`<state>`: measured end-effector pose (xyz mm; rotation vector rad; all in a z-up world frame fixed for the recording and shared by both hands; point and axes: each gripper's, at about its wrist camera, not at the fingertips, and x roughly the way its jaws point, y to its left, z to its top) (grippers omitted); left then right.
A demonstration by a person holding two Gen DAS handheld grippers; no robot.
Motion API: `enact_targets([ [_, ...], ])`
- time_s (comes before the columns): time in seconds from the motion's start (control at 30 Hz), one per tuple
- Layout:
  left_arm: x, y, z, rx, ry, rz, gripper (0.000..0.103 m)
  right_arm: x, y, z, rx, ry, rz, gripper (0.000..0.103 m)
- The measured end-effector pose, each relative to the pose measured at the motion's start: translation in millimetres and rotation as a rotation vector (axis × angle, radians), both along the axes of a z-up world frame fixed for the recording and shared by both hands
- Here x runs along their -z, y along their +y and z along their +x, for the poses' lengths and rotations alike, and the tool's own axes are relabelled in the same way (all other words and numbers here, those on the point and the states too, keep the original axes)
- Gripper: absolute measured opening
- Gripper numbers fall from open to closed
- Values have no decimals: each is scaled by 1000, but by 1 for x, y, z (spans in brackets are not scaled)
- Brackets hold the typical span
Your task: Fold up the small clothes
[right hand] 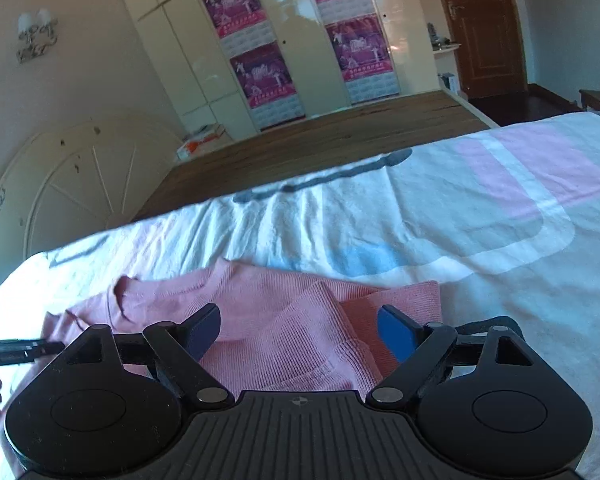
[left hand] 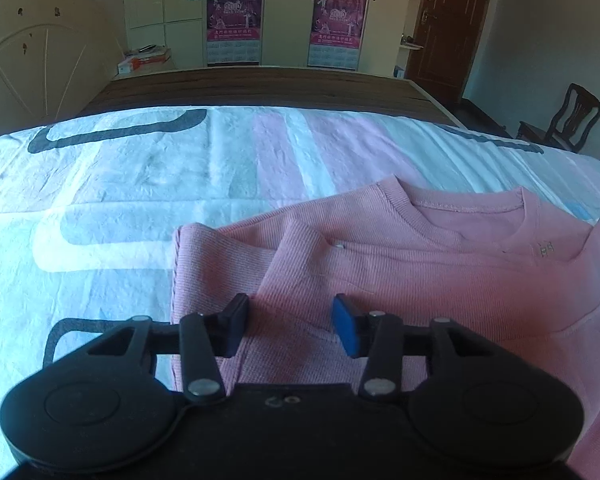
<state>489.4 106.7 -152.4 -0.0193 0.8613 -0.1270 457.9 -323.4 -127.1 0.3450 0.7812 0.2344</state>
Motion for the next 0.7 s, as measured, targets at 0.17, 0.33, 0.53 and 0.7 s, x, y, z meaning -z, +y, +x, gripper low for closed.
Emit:
enact_targets([
  [0.17, -1, 0, 0, 24, 2, -43, 16, 18, 21, 14, -92, 66, -113, 41],
  [0.33, -10, -5, -13, 25, -76, -44, 13, 16, 27, 10, -133, 46, -159, 11],
  [0.53, -31, 6, -25, -62, -196, -97, 13, -11, 17, -2, -19, -98, -157, 8],
  [0.7, -35, 16, -13, -179, -224, -126, 13, -11, 18, 11, 33, -111, -182, 7],
])
